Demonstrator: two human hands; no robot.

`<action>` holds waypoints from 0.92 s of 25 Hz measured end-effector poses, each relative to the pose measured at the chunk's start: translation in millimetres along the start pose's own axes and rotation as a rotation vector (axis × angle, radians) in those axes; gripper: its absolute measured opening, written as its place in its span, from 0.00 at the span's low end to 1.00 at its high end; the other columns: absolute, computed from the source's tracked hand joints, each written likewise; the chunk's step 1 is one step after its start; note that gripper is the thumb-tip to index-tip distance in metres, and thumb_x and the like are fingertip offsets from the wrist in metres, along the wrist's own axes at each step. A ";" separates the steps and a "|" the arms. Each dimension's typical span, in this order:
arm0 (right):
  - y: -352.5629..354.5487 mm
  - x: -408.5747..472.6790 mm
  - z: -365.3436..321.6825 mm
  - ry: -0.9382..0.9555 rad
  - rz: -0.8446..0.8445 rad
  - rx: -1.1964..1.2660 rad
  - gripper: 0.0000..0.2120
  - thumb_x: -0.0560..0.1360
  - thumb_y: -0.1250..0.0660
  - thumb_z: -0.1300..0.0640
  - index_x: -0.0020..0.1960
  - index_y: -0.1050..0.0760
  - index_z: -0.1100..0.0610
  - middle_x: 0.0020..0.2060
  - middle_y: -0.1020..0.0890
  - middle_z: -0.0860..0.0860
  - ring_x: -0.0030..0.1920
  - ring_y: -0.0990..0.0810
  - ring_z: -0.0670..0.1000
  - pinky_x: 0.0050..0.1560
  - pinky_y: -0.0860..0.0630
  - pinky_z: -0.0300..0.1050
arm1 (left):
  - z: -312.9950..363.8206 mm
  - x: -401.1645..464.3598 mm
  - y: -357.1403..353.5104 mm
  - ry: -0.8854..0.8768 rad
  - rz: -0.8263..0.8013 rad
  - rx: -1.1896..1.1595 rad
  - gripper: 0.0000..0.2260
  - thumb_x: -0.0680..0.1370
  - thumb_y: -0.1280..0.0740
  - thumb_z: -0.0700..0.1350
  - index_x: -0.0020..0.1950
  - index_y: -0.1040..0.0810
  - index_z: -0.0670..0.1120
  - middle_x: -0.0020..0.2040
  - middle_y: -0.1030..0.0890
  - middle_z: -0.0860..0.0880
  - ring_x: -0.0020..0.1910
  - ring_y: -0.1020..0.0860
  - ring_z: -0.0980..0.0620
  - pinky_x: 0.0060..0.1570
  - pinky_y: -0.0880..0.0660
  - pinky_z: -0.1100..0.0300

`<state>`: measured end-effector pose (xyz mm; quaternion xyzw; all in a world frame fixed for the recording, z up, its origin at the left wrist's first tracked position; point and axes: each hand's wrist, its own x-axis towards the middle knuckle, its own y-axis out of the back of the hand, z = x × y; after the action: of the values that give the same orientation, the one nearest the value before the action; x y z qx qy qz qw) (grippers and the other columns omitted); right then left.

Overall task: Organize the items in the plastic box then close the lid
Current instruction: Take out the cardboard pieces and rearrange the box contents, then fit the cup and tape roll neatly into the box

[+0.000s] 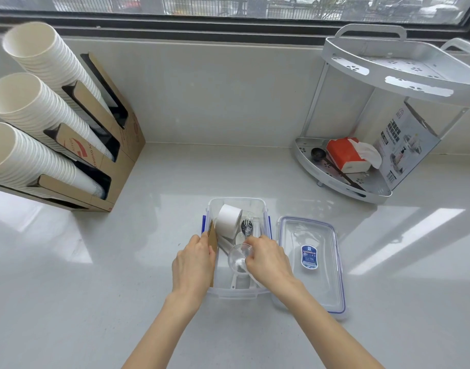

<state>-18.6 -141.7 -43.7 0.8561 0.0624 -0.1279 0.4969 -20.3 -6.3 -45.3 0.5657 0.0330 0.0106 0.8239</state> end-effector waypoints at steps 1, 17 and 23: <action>-0.8 0.4 0.0 -0.001 -0.008 0.016 0.20 0.72 0.45 0.66 0.61 0.27 0.56 0.57 0.24 0.58 0.57 0.26 0.62 0.53 0.28 0.50 | 1.1 0.1 -3.2 -0.001 -0.011 0.022 0.16 0.78 0.47 0.42 0.65 0.35 0.44 0.52 0.26 0.41 0.46 0.24 0.37 0.41 0.28 0.50; 4.3 10.9 -1.1 -0.074 -0.223 0.251 0.14 0.74 0.44 0.62 0.57 0.27 0.60 0.40 0.22 0.55 0.27 0.22 0.49 0.29 0.25 0.37 | -17.2 -0.3 -8.4 -0.473 0.022 -0.238 0.20 0.71 0.44 0.64 0.48 0.23 0.51 0.48 0.21 0.52 0.49 0.32 0.58 0.46 0.36 0.64; 12.0 18.3 -5.9 -0.062 -0.190 0.203 0.14 0.76 0.44 0.52 0.55 0.26 0.57 0.41 0.18 0.56 0.42 0.17 0.56 0.40 0.23 0.46 | -28.1 1.2 -26.0 -0.564 0.002 -0.123 0.14 0.68 0.42 0.61 0.38 0.22 0.54 0.39 0.18 0.58 0.47 0.34 0.59 0.48 0.34 0.56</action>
<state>2.7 -143.0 -36.0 0.8878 0.1145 -0.2065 0.3951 -21.5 10.6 -79.6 0.4951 -0.1985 -0.1444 0.8334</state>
